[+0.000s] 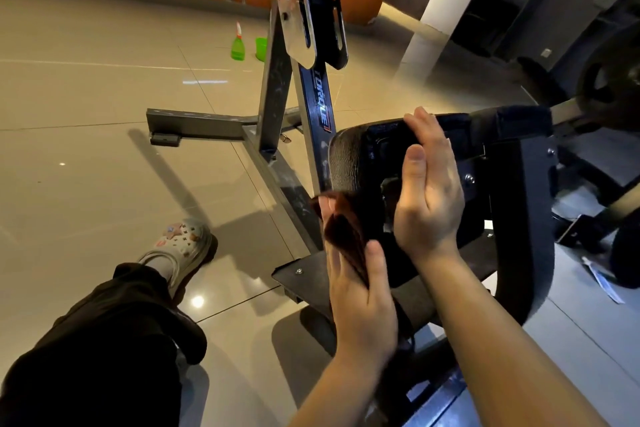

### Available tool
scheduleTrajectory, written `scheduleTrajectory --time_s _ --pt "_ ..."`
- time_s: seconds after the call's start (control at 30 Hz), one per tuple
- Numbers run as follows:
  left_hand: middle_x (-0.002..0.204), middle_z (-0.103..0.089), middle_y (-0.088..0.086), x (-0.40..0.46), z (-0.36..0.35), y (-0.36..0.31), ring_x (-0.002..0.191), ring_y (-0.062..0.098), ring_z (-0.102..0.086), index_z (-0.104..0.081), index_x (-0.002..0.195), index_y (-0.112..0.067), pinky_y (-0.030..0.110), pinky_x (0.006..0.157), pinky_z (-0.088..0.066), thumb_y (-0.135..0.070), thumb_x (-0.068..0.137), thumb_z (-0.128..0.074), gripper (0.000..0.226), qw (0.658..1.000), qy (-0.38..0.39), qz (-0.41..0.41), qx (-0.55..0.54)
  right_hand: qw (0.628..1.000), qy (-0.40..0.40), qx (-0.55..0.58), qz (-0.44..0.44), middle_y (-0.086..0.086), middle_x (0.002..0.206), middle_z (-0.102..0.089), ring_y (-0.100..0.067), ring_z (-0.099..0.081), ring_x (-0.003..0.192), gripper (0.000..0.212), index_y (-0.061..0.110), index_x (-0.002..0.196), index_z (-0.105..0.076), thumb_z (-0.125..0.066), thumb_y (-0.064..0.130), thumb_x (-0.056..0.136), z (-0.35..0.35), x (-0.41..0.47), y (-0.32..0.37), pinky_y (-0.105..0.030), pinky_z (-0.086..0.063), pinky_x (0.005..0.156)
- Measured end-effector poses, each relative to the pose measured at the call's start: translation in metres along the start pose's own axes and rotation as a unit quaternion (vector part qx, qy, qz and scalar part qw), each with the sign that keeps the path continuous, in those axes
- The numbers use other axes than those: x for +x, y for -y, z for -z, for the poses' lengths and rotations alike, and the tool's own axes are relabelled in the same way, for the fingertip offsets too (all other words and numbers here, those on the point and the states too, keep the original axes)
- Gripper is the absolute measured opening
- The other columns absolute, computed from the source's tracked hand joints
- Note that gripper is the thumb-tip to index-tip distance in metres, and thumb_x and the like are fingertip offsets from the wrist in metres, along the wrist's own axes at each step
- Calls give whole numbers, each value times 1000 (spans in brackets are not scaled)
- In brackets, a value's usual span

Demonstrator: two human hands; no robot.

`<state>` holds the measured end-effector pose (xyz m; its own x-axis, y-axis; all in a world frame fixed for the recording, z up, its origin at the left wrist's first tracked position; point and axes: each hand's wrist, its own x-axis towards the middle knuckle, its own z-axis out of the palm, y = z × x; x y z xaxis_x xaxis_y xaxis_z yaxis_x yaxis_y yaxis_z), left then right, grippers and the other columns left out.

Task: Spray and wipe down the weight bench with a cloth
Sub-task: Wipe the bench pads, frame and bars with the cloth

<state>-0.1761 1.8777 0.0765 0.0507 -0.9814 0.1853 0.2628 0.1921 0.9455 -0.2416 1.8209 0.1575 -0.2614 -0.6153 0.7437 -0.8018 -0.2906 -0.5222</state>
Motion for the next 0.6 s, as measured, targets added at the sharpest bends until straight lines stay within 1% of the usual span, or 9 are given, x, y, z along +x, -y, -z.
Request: scheduleTrajectory --time_s 0.03,0.13,0.2,0.23,0.3,0.37,0.4,0.5,0.6 --pt "146 -42 -11 -10 0 2 140 3 -31 -33 136 -46 43 117 -27 -84 80 -29 67 1000 -7 13 -2 1000 0 0 0 0 145 -48 -11 -37 138 48 16 135 -52 -28 36 99 0 0 0 -53 -33 111" --pt "147 -45 -2 -17 -1 5 141 11 -33 -38 144 -28 47 117 -26 -85 79 -33 86 998 -21 40 -39 1000 3 -2 -2 -1 146 -48 -14 -38 139 49 16 135 -52 -27 37 99 0 0 -1 -53 -32 111" --pt "145 -47 3 -5 2 -3 139 16 -36 -40 145 -23 49 116 -27 -83 79 -37 90 996 -17 45 -69 1000 3 -5 -1 -1 145 -48 -15 -38 139 49 15 135 -52 -27 37 99 0 0 -1 -52 -32 112" --pt "141 -51 6 6 5 -11 136 20 -41 -44 142 -22 51 114 -29 -82 79 -40 87 995 -12 40 -86 1000 2 -7 0 -2 145 -49 -15 -38 139 49 15 135 -52 -27 37 99 1 0 -1 -52 -32 112" --pt "123 -60 8 34 9 -36 119 24 -54 -55 128 -25 53 105 -39 -73 82 -45 66 992 -6 18 -127 1000 1 -8 0 -2 145 -49 -14 -38 139 49 15 135 -53 -27 37 98 1 1 -1 -52 -31 112" --pt "106 -62 8 61 7 -61 104 28 -59 -56 116 -26 51 95 -45 -58 87 -44 45 988 -14 -10 -156 1000 2 -9 0 -2 145 -48 -14 -38 138 50 15 135 -52 -28 37 98 1 1 -1 -52 -31 112" --pt "105 -62 11 70 5 -69 105 31 -59 -56 116 -26 52 94 -45 -55 88 -42 42 989 -15 -28 -143 1000 3 -9 1 -2 146 -48 -14 -38 138 50 15 135 -52 -28 37 98 1 1 -2 -53 -32 111" --pt "125 -54 24 73 -3 -59 122 46 -46 -50 128 -19 66 103 -32 -59 93 -32 57 996 3 -83 -43 1000 4 -4 4 -3 145 -48 -16 -38 138 50 14 135 -52 -29 37 98 1 1 -2 -55 -34 109" --pt "142 -46 17 43 -3 -33 136 34 -37 -41 142 -13 59 109 -29 -65 95 -25 72 996 3 -89 16 1000 0 -5 -4 0 145 -48 -12 -38 138 49 17 135 -52 -29 38 97 1 1 0 -54 -34 110"
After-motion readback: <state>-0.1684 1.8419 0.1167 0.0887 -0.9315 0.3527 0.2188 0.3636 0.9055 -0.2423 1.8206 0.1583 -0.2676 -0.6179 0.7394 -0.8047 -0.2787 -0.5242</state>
